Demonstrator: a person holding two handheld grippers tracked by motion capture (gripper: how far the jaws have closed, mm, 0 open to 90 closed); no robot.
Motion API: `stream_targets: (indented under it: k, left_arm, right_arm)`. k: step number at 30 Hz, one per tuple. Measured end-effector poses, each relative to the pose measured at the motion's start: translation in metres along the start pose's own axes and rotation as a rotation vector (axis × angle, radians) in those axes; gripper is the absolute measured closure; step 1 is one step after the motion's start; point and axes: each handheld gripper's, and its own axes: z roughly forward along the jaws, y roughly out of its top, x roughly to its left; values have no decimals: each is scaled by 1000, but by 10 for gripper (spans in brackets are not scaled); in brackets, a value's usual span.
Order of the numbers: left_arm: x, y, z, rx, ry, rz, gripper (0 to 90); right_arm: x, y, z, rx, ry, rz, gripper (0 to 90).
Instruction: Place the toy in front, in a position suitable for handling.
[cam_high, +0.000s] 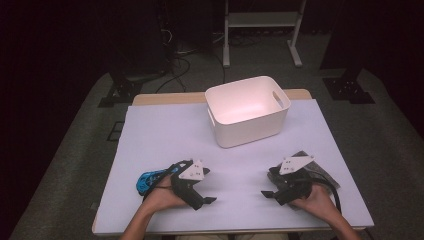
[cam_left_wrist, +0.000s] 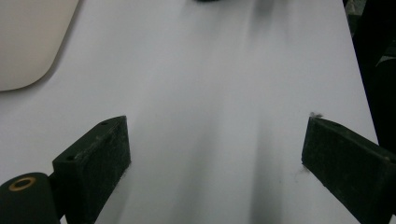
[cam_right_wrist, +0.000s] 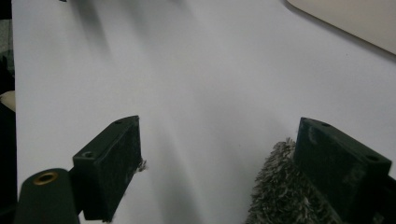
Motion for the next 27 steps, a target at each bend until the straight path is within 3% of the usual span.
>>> stream_targets:
  k: [16,27]
  left_arm:
    - [4,3,-5,-1,-6,16,76]
    - [18,3,-40,-13,33,35,76]
  right_arm:
    - [1,-1,0,0,7,6,138]
    - [0,0,1,-8,5,20,138]
